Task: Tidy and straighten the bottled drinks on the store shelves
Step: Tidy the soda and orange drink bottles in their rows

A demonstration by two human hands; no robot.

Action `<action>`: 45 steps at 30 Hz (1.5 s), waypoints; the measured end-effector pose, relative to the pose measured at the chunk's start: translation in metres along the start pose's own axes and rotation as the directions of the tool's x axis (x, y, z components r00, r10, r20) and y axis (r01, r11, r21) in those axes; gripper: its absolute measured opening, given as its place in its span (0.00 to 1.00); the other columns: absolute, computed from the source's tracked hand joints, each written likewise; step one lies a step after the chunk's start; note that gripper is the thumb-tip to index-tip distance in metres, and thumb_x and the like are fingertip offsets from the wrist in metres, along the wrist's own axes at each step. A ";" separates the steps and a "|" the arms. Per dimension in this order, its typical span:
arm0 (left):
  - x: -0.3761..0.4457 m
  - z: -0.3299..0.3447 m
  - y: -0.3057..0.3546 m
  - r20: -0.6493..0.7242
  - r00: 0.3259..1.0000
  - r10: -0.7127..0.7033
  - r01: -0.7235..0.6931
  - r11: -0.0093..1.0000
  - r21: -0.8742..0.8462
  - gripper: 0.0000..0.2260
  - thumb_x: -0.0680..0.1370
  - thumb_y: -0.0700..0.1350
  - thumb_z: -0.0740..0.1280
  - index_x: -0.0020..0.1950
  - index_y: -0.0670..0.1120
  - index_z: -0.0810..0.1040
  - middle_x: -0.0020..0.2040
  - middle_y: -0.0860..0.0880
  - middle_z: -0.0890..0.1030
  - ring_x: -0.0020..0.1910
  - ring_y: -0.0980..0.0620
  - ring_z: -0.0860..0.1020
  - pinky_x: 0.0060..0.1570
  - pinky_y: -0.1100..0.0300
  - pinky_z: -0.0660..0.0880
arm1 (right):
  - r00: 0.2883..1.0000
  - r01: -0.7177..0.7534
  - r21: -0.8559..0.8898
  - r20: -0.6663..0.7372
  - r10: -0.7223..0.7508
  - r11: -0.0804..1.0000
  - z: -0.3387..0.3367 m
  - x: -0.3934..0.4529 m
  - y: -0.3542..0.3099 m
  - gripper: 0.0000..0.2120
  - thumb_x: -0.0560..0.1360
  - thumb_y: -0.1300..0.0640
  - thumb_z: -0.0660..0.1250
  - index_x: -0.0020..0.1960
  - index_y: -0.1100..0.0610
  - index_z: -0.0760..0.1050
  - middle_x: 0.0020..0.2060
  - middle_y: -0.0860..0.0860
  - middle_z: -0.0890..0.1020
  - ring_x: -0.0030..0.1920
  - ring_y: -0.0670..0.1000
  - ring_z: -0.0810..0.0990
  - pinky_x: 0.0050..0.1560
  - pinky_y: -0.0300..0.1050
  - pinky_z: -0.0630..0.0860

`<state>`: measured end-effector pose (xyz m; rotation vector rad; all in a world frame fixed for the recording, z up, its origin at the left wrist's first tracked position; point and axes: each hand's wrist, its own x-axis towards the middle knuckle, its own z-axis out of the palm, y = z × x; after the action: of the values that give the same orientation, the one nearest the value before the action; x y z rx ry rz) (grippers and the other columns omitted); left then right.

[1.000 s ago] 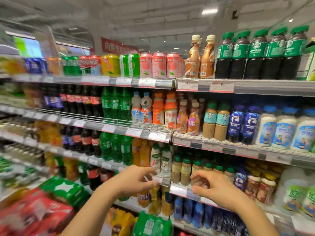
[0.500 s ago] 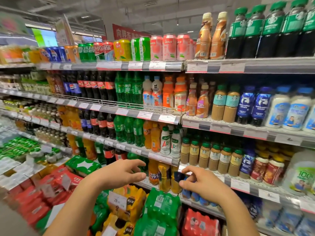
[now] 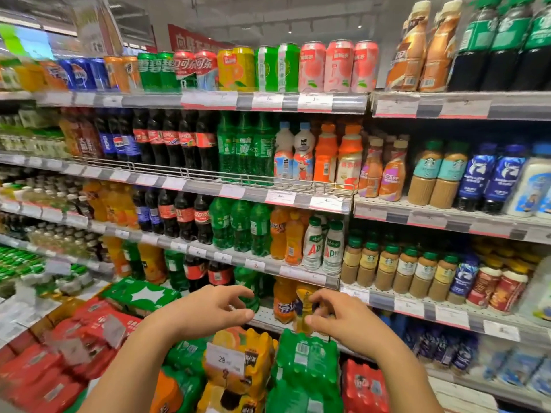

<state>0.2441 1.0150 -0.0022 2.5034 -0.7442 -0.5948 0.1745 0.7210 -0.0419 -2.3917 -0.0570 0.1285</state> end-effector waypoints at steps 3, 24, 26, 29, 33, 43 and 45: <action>0.002 -0.020 -0.045 0.008 1.000 0.023 -0.023 1.000 0.011 0.27 0.80 0.64 0.63 0.77 0.59 0.65 0.68 0.57 0.77 0.60 0.61 0.78 0.62 0.58 0.76 | 0.999 -0.030 -0.016 -0.041 0.030 0.999 0.027 0.021 -0.025 0.22 0.75 0.39 0.70 0.67 0.42 0.75 0.50 0.41 0.82 0.52 0.42 0.82 0.57 0.45 0.79; 0.127 -0.174 -0.079 -0.391 0.840 0.376 -0.332 0.926 0.177 0.29 0.80 0.57 0.66 0.79 0.54 0.63 0.77 0.54 0.67 0.75 0.51 0.67 0.71 0.53 0.67 | 0.971 -0.172 -0.058 -0.175 0.160 0.983 0.034 0.127 -0.074 0.16 0.78 0.44 0.70 0.64 0.44 0.76 0.48 0.45 0.83 0.47 0.45 0.83 0.50 0.44 0.80; 0.158 -0.173 -0.081 -0.463 0.812 0.355 -0.309 0.935 0.176 0.34 0.80 0.57 0.68 0.81 0.53 0.58 0.81 0.52 0.61 0.79 0.49 0.60 0.76 0.49 0.61 | 0.962 -0.143 -0.040 -0.243 0.129 0.989 0.028 0.150 -0.064 0.15 0.78 0.44 0.70 0.64 0.43 0.76 0.51 0.41 0.82 0.49 0.42 0.81 0.53 0.44 0.80; 0.207 -0.171 -0.095 -0.474 0.840 0.264 -0.175 0.959 0.223 0.38 0.78 0.59 0.68 0.82 0.53 0.52 0.83 0.48 0.52 0.81 0.45 0.51 0.77 0.43 0.57 | 0.953 -0.120 -0.028 -0.282 0.108 0.992 0.020 0.186 -0.047 0.17 0.79 0.44 0.69 0.66 0.44 0.75 0.56 0.39 0.79 0.53 0.41 0.79 0.55 0.41 0.77; 0.248 -0.166 -0.114 -0.498 0.858 0.129 0.012 0.963 0.270 0.42 0.77 0.60 0.69 0.83 0.51 0.48 0.83 0.46 0.44 0.81 0.41 0.45 0.76 0.40 0.58 | 0.947 -0.131 -0.061 -0.303 0.107 0.990 0.004 0.233 -0.021 0.22 0.79 0.46 0.69 0.72 0.47 0.72 0.57 0.42 0.76 0.57 0.48 0.78 0.55 0.44 0.75; 0.283 -0.135 -0.152 -0.527 0.836 0.155 0.132 0.875 0.465 0.48 0.75 0.64 0.68 0.82 0.51 0.39 0.83 0.45 0.39 0.81 0.38 0.41 0.71 0.38 0.67 | 0.921 -0.230 -0.237 -0.367 0.132 0.944 -0.009 0.307 0.021 0.37 0.79 0.45 0.66 0.82 0.52 0.56 0.76 0.54 0.65 0.60 0.57 0.79 0.60 0.56 0.79; 0.284 -0.133 -0.155 -0.529 0.830 0.175 0.130 0.863 0.489 0.50 0.74 0.64 0.68 0.81 0.52 0.36 0.82 0.45 0.36 0.81 0.38 0.41 0.70 0.38 0.68 | 0.915 -0.265 -0.276 -0.375 0.151 0.924 -0.011 0.318 0.021 0.35 0.79 0.45 0.66 0.81 0.55 0.60 0.73 0.56 0.69 0.62 0.58 0.79 0.61 0.55 0.78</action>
<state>0.5895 1.0031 -0.0544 2.9060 -0.7579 0.4237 0.4915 0.7222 -0.0724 -2.7062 0.3774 -0.2232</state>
